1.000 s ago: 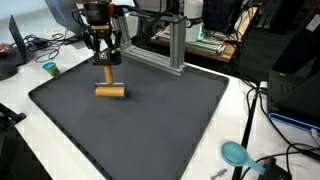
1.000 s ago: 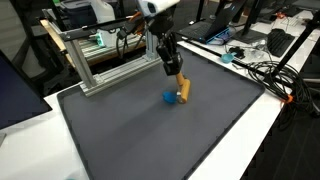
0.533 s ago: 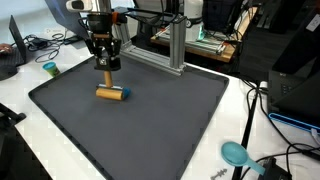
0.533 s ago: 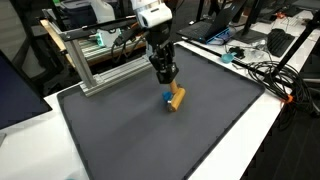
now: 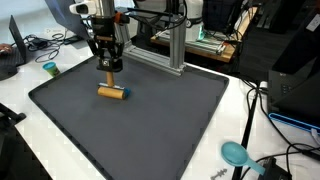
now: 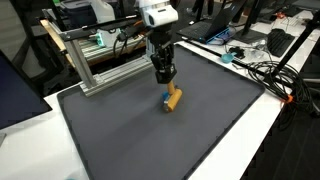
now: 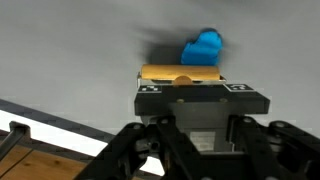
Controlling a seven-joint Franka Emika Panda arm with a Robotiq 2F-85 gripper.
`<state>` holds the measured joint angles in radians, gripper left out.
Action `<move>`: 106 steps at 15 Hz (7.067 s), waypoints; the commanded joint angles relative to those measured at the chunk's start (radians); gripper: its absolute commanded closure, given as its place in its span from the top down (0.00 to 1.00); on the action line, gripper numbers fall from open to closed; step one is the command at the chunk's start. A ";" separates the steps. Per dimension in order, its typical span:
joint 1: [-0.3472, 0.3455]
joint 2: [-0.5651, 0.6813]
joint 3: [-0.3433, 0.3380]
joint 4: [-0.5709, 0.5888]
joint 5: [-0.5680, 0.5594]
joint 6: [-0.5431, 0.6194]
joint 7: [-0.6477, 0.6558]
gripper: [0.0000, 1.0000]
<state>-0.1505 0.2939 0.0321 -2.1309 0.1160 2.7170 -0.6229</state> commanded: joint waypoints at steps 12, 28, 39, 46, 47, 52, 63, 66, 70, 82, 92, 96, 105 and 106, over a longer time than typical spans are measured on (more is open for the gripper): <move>0.020 -0.014 -0.037 -0.019 -0.200 -0.114 0.114 0.22; -0.039 -0.153 0.023 -0.098 -0.019 -0.099 -0.098 0.22; 0.011 -0.113 0.019 -0.123 0.141 -0.073 -0.241 0.22; -0.023 -0.049 0.042 -0.064 0.279 -0.104 -0.279 0.22; -0.030 -0.040 0.049 -0.053 0.312 -0.109 -0.300 0.22; -0.038 -0.004 0.053 -0.013 0.364 -0.121 -0.316 0.22; -0.060 -0.085 0.059 -0.032 0.413 -0.032 -0.313 0.22; -0.046 -0.069 0.037 -0.027 0.379 0.016 -0.226 0.22; -0.058 -0.046 0.047 -0.014 0.369 -0.001 -0.215 0.47; -0.017 -0.049 0.021 -0.105 0.133 0.081 -0.115 0.22; -0.006 -0.061 0.001 -0.110 -0.061 -0.001 -0.005 0.22; -0.006 -0.065 -0.004 -0.106 -0.068 -0.033 -0.008 0.22; -0.010 -0.089 -0.010 -0.108 -0.063 -0.075 -0.024 0.22; -0.012 -0.095 -0.009 -0.110 -0.056 -0.080 -0.031 0.22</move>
<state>-0.1627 0.2184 0.0374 -2.2164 0.0855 2.6747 -0.6505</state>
